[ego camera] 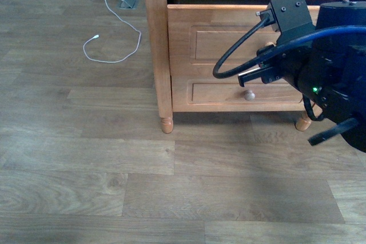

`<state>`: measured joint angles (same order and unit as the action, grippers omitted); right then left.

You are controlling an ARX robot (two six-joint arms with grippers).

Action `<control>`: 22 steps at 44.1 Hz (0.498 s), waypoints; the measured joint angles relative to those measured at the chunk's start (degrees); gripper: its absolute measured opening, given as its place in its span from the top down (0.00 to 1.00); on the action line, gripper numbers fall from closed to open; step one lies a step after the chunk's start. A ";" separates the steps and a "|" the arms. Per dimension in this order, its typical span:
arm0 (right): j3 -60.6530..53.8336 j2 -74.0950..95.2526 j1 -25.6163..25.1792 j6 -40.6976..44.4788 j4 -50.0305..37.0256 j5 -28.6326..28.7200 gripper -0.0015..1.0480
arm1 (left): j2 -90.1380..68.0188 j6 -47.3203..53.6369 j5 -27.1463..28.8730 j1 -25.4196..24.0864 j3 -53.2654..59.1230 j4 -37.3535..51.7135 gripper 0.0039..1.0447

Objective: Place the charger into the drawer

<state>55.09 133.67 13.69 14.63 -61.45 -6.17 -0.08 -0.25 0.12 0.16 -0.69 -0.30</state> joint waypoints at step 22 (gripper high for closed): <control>-26.49 -21.11 -2.71 3.39 5.84 11.43 0.80 | 0.00 0.00 0.02 0.00 0.00 0.00 0.06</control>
<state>28.60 112.55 10.98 18.02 -55.62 5.26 -0.08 -0.25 0.14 0.16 -0.69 -0.30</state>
